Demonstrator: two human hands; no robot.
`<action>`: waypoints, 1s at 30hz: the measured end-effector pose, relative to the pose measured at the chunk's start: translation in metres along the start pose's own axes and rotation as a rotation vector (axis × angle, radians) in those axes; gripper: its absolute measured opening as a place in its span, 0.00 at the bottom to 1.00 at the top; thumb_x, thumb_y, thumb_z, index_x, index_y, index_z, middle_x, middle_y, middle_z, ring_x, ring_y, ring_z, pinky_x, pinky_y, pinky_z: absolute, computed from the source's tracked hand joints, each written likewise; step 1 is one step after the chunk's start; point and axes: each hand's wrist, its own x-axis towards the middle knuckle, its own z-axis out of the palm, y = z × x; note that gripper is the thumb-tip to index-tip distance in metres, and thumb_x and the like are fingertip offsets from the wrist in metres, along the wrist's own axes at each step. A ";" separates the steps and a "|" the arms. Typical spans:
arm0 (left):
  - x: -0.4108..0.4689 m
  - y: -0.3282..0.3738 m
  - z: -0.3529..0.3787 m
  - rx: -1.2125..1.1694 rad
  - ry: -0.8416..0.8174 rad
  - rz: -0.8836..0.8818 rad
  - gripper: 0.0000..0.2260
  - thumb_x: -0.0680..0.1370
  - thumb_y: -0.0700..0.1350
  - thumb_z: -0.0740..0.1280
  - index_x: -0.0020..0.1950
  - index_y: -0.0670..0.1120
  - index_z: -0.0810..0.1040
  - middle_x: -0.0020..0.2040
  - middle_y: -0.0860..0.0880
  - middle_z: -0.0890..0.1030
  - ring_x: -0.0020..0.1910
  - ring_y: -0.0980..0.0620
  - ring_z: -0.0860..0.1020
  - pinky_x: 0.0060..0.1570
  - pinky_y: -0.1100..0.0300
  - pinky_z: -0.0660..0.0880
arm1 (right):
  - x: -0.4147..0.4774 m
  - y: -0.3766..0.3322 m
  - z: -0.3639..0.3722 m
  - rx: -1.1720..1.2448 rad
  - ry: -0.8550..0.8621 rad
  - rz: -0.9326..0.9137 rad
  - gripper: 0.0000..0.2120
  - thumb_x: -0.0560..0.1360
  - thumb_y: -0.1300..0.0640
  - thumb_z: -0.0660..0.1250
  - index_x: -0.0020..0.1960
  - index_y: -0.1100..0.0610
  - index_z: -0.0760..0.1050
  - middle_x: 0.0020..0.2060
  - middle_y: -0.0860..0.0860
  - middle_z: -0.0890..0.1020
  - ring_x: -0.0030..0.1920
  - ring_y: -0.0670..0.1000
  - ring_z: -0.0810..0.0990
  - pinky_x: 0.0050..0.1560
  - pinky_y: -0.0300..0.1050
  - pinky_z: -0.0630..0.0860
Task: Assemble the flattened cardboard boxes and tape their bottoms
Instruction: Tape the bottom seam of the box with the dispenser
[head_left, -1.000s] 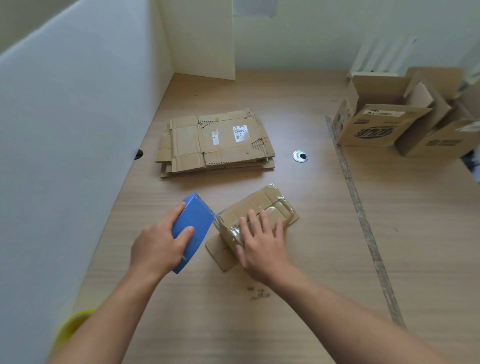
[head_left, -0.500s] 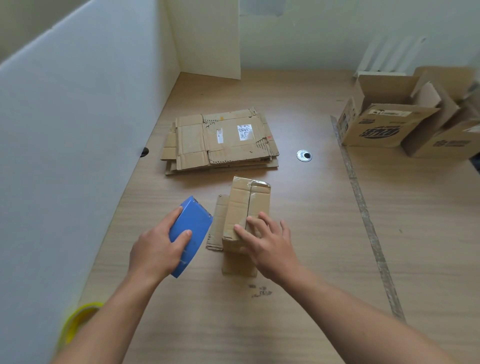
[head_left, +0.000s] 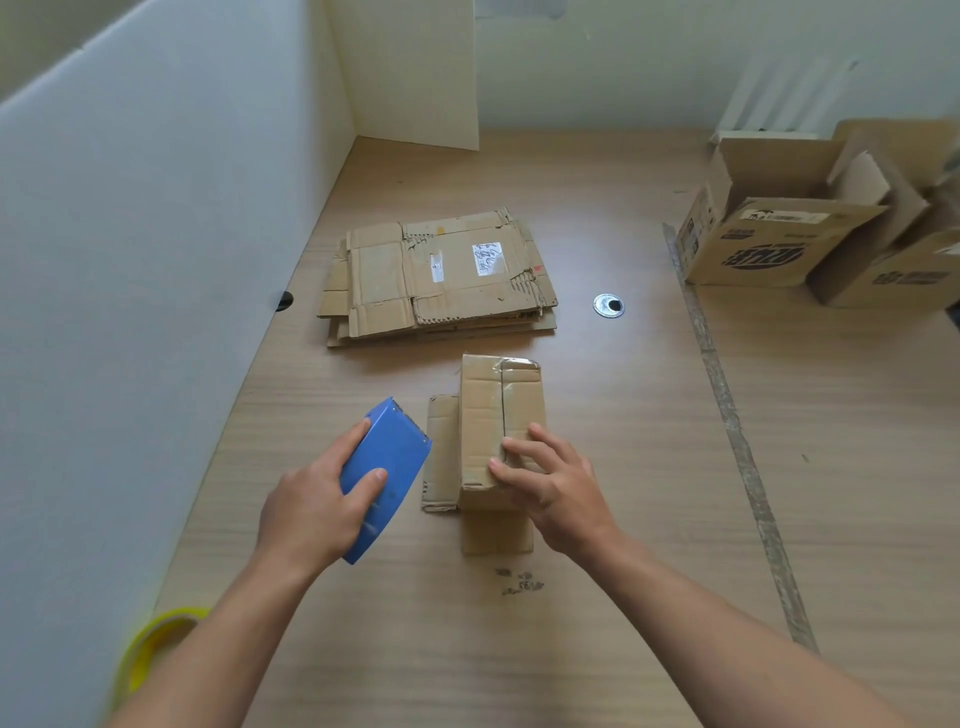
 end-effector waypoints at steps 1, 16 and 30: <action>0.000 0.000 0.000 -0.006 0.002 0.006 0.25 0.78 0.56 0.64 0.74 0.67 0.64 0.48 0.54 0.81 0.43 0.49 0.77 0.42 0.54 0.75 | 0.001 0.000 -0.001 0.010 -0.023 -0.007 0.17 0.69 0.57 0.79 0.57 0.47 0.85 0.61 0.52 0.82 0.67 0.63 0.76 0.54 0.63 0.75; -0.020 0.000 -0.020 -0.083 0.013 0.318 0.25 0.77 0.55 0.68 0.71 0.72 0.65 0.45 0.57 0.83 0.37 0.48 0.78 0.39 0.51 0.77 | 0.005 -0.002 -0.012 0.081 -0.223 0.079 0.21 0.80 0.45 0.65 0.73 0.41 0.70 0.77 0.44 0.63 0.80 0.50 0.51 0.75 0.59 0.55; -0.033 0.008 -0.029 0.080 0.212 1.033 0.22 0.79 0.52 0.65 0.73 0.54 0.70 0.40 0.57 0.78 0.36 0.54 0.72 0.32 0.60 0.70 | 0.033 -0.037 -0.064 0.739 -0.300 0.210 0.14 0.81 0.53 0.65 0.66 0.48 0.78 0.65 0.42 0.77 0.67 0.39 0.72 0.67 0.50 0.73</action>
